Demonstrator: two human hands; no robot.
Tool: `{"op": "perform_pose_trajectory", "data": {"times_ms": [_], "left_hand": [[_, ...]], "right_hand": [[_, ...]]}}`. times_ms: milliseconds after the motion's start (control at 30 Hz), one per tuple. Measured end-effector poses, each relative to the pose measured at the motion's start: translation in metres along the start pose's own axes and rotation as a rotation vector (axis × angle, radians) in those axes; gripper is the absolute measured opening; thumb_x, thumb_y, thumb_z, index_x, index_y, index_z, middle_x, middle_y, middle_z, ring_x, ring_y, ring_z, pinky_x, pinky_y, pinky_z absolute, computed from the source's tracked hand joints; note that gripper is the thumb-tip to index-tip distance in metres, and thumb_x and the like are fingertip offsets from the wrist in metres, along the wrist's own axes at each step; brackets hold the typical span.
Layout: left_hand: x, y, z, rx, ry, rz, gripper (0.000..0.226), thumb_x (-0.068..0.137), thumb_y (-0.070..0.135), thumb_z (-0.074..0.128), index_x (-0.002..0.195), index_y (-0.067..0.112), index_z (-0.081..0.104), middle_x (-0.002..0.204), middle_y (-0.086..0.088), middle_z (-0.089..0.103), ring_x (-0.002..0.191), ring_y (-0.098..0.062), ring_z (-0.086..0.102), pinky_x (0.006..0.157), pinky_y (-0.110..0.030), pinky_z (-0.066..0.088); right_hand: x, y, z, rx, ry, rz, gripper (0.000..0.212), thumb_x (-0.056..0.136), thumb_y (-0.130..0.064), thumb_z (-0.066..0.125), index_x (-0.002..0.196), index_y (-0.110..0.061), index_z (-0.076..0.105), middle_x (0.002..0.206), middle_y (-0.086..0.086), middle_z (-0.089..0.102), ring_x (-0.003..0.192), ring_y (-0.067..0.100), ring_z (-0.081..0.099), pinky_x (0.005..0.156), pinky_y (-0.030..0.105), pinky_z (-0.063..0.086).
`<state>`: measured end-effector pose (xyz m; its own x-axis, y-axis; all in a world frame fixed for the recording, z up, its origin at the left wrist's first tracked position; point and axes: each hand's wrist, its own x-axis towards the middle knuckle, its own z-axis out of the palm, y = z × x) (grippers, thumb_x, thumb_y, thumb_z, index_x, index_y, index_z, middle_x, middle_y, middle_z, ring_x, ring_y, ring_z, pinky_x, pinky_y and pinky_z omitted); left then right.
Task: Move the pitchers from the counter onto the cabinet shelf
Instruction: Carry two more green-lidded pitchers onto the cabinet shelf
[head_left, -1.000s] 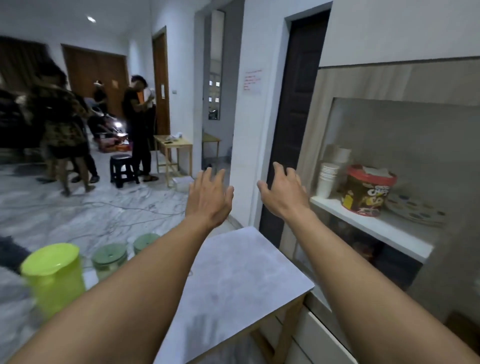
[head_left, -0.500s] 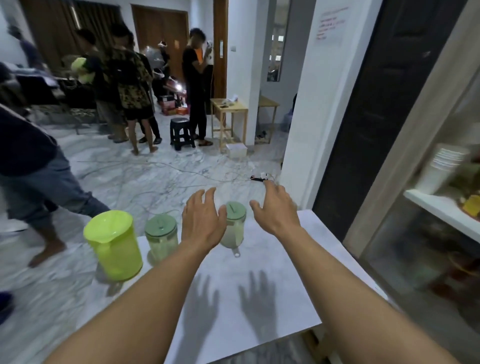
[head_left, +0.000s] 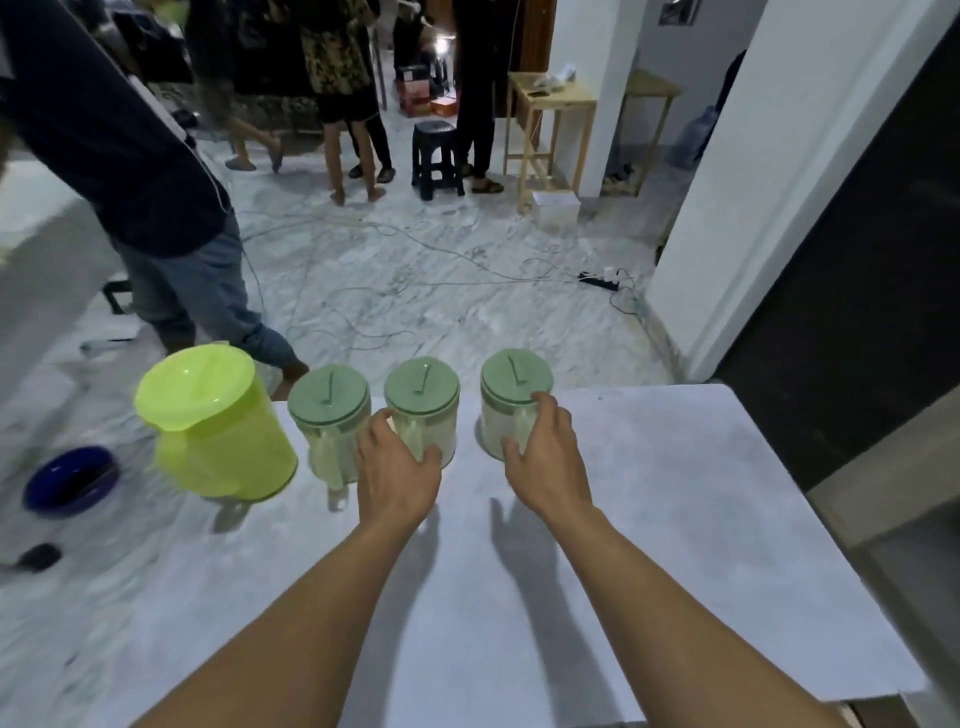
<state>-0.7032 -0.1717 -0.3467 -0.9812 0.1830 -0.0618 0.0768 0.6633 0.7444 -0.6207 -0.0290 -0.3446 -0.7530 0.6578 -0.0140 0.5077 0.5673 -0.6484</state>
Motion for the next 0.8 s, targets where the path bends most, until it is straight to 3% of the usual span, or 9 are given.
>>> {"op": "perform_pose_trajectory", "data": {"times_ms": [100,200,333,500,667,800], "left_hand": [[0.012,-0.009,0.019,-0.08,-0.035,-0.103,0.068,0.084,0.031,0.068,0.14,0.014,0.033,0.14,-0.01,0.043,0.125,-0.032,0.046,0.095,-0.04,0.04],[0.025,-0.02,0.035,-0.175,-0.017,-0.186,0.059,0.08,0.036,0.071,0.128,0.016,0.043,0.122,-0.006,0.055,0.107,-0.03,0.056,0.087,-0.038,0.046],[0.034,-0.023,0.048,-0.254,0.001,-0.241,0.035,0.083,0.033,0.072,0.108,0.018,0.053,0.095,0.002,0.06,0.084,-0.021,0.055,0.073,-0.028,0.039],[0.041,-0.037,0.066,-0.307,0.012,-0.242,0.022,0.086,0.039,0.067,0.094,0.019,0.064,0.087,-0.001,0.069,0.084,-0.024,0.063,0.072,-0.029,0.044],[0.045,-0.04,0.076,-0.372,0.051,-0.181,0.018,0.088,0.036,0.065,0.094,0.019,0.066,0.086,0.003,0.071,0.084,-0.017,0.066,0.074,-0.031,0.048],[0.051,-0.037,0.075,-0.393,0.102,-0.114,0.015,0.089,0.03,0.065,0.087,0.015,0.065,0.079,0.0,0.071,0.079,-0.019,0.067,0.074,-0.037,0.053]], "right_hand": [[0.011,0.016,0.018,0.128,0.051,0.09,0.064,0.093,-0.025,0.061,0.146,-0.02,0.026,0.143,0.013,0.041,0.121,0.037,0.053,0.094,0.05,0.05],[0.021,0.024,0.035,0.3,0.085,0.216,0.054,0.089,-0.027,0.066,0.132,-0.026,0.033,0.132,0.009,0.054,0.11,0.033,0.06,0.086,0.046,0.054],[0.034,0.032,0.05,0.457,0.1,0.288,0.034,0.089,-0.025,0.07,0.116,-0.023,0.049,0.098,-0.005,0.063,0.09,0.02,0.064,0.064,0.023,0.044],[0.04,0.031,0.067,0.585,0.056,0.322,0.023,0.086,-0.032,0.074,0.103,-0.025,0.059,0.092,-0.01,0.068,0.083,0.007,0.066,0.071,0.029,0.054],[0.047,0.033,0.076,0.585,0.04,0.304,0.014,0.089,-0.029,0.071,0.094,-0.018,0.063,0.082,-0.004,0.068,0.07,0.009,0.064,0.046,0.008,0.039],[0.051,0.033,0.077,0.56,0.102,0.27,0.006,0.095,-0.026,0.063,0.096,-0.021,0.061,0.082,-0.01,0.064,0.073,0.005,0.06,0.057,0.015,0.041]]}}
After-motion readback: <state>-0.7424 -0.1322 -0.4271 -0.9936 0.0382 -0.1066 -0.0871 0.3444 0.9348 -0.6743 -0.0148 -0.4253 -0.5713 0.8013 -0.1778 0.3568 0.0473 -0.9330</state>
